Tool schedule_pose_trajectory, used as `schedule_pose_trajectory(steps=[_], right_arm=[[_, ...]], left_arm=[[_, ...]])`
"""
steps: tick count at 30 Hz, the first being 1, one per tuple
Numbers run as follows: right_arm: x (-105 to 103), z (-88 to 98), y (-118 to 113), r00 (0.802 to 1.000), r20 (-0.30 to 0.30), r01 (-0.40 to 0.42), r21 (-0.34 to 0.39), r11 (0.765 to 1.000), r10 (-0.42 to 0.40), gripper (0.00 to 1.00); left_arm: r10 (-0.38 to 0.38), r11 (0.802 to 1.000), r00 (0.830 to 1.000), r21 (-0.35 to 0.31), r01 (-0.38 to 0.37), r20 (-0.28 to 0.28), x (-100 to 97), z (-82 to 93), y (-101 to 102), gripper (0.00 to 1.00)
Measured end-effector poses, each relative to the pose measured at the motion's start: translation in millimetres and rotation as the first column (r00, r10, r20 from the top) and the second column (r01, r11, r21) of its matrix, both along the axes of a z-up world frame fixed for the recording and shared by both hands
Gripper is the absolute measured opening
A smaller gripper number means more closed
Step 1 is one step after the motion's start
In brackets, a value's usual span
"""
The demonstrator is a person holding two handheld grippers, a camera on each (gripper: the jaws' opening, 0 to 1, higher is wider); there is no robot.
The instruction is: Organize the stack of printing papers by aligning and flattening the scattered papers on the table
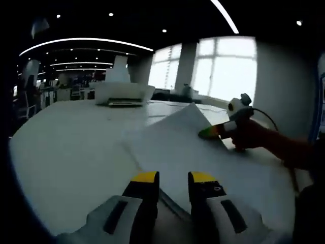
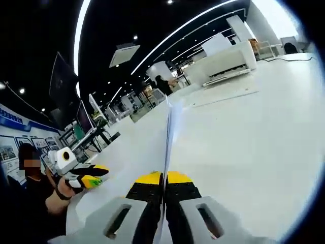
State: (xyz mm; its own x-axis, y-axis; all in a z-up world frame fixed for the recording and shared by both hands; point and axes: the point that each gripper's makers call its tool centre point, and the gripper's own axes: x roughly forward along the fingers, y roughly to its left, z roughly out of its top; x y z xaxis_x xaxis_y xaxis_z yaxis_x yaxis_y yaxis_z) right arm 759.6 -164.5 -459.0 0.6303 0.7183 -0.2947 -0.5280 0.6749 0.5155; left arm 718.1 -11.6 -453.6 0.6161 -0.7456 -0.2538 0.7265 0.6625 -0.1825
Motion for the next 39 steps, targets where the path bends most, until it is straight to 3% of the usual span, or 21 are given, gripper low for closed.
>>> schedule_pose_trajectory(steps=[11, 30, 34, 39], right_arm=[[7.1, -1.9, 6.3, 1.0, 0.003, -0.015, -0.021, 1.0, 0.015, 0.0], [18.4, -3.5, 4.2, 0.999, 0.032, 0.016, -0.041, 0.999, -0.015, 0.03], [21.4, -3.7, 0.3, 0.999, 0.035, 0.03, -0.044, 0.999, -0.029, 0.06], [26.7, 3.8, -12.6, 0.992, 0.072, 0.104, -0.011, 0.994, -0.103, 0.21]], left_arm=[[-0.018, 1.0, 1.0, 0.011, 0.018, -0.004, -5.3, -4.5, -4.4, 0.27], [-0.042, 0.993, 0.999, 0.107, 0.042, -0.01, -9.6, -19.7, -11.2, 0.28], [-0.042, 0.994, 0.999, 0.104, 0.043, -0.012, -10.8, -19.8, -12.2, 0.27], [-0.041, 0.995, 0.999, 0.093, 0.043, -0.021, -10.3, -19.7, -12.5, 0.27]])
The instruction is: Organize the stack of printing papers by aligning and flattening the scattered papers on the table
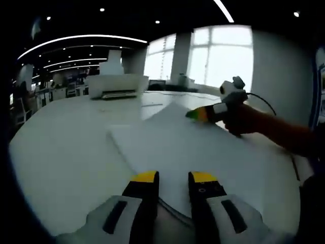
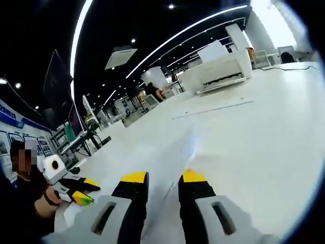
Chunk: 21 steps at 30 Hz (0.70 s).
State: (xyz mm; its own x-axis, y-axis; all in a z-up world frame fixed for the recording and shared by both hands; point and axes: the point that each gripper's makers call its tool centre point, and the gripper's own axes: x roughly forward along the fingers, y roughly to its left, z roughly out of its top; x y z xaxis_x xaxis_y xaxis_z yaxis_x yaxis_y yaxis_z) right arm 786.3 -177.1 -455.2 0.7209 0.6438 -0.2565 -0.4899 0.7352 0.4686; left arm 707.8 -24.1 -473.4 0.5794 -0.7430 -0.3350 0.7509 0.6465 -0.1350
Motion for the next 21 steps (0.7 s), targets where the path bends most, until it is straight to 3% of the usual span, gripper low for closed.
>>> schedule_pose_trajectory(steps=[7, 11, 21], right_arm=[[-1.8, 6.2, -12.1, 0.996, 0.043, 0.073, 0.002, 0.997, -0.073, 0.41], [-6.1, 6.5, -10.3, 0.996, 0.058, 0.074, -0.026, 0.997, -0.073, 0.47], [-22.3, 4.6, -5.0, 0.996, 0.067, 0.061, -0.063, 0.996, -0.056, 0.76]], left_arm=[[0.001, 1.0, 1.0, 0.007, -0.001, 0.009, -1.7, 0.0, -0.6, 0.27], [0.002, 1.0, 1.0, 0.009, -0.002, 0.01, 0.3, -0.5, -0.3, 0.27], [0.003, 1.0, 1.0, 0.006, -0.003, 0.009, 1.8, -1.5, 0.2, 0.27]])
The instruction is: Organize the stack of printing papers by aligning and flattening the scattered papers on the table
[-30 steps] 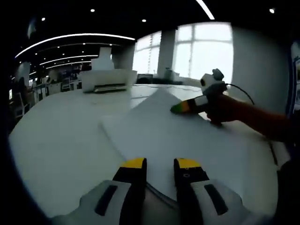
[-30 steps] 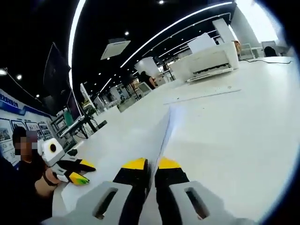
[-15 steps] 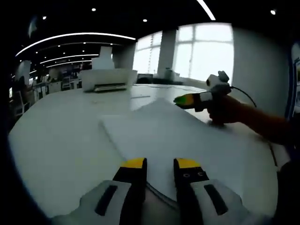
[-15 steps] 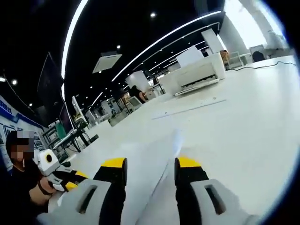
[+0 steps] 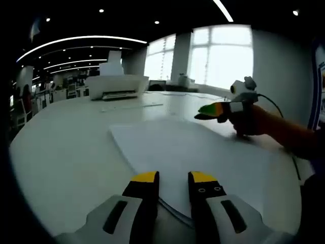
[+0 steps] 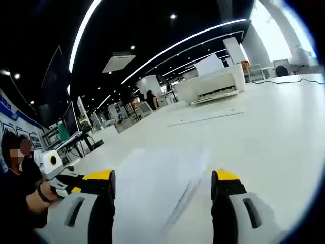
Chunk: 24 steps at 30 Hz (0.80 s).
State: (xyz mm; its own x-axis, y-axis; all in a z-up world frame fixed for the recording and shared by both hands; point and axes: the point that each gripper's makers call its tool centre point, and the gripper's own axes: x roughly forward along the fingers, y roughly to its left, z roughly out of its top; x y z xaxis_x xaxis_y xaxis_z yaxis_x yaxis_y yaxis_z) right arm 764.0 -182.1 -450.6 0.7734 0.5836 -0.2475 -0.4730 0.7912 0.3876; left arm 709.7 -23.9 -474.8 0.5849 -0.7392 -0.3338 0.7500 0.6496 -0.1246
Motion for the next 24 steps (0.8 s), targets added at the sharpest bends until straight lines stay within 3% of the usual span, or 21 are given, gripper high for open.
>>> schedule_pose_trajectory(steps=[8, 15, 24], right_arm=[[-9.8, 2.4, -0.4, 1.0, 0.025, 0.012, -0.003, 1.0, -0.012, 0.9], [-12.6, 3.0, -1.6, 0.999, 0.028, 0.023, -0.004, 1.0, -0.023, 0.9], [-16.1, 5.7, -9.4, 0.999, 0.028, 0.044, 0.003, 0.999, -0.044, 0.9]], left_arm=[[0.007, 0.999, 1.0, -0.037, -0.007, -0.001, -0.7, 4.3, 0.4, 0.33], [0.018, 0.995, 1.0, -0.102, -0.019, -0.005, 0.7, 12.8, 3.1, 0.36], [0.03, 0.988, 0.999, -0.15, -0.032, -0.015, 2.8, 19.6, 7.4, 0.47]])
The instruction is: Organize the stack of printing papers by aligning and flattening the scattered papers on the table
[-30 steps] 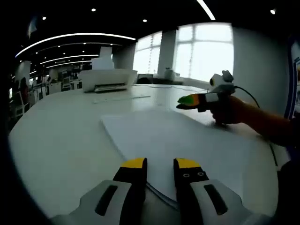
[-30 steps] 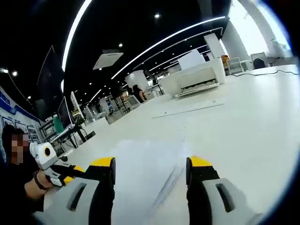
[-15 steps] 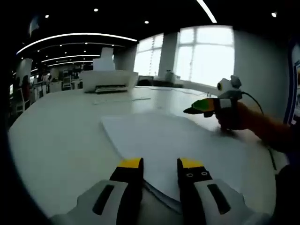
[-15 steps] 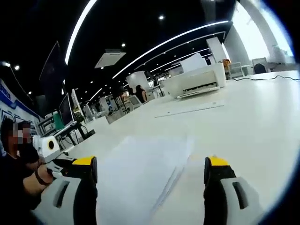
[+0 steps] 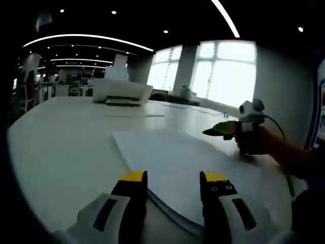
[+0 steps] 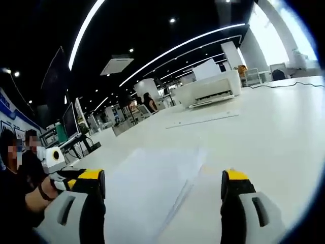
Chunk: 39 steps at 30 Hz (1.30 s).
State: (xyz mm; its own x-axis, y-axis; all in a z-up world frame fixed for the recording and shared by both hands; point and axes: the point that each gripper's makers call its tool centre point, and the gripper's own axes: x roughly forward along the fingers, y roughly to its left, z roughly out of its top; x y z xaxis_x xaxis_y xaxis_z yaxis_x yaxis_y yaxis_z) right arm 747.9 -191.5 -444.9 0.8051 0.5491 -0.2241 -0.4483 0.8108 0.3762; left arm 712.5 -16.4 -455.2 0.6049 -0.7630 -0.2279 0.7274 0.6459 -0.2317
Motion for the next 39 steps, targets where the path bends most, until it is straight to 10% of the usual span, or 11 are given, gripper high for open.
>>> schedule_pose_trajectory(steps=[25, 39], right_arm=[[-45.4, 45.0, -46.7, 0.99, 0.109, 0.085, 0.017, 0.996, -0.086, 0.9], [-89.3, 63.4, -36.2, 0.988, 0.144, 0.054, -0.012, 0.998, -0.051, 0.9]], left_arm=[[0.138, 0.984, 0.987, -0.128, -0.126, 0.085, 3.3, 47.9, 67.6, 0.91], [0.177, 0.983, 0.972, -0.066, -0.169, 0.155, -13.6, 64.3, 95.3, 0.97]])
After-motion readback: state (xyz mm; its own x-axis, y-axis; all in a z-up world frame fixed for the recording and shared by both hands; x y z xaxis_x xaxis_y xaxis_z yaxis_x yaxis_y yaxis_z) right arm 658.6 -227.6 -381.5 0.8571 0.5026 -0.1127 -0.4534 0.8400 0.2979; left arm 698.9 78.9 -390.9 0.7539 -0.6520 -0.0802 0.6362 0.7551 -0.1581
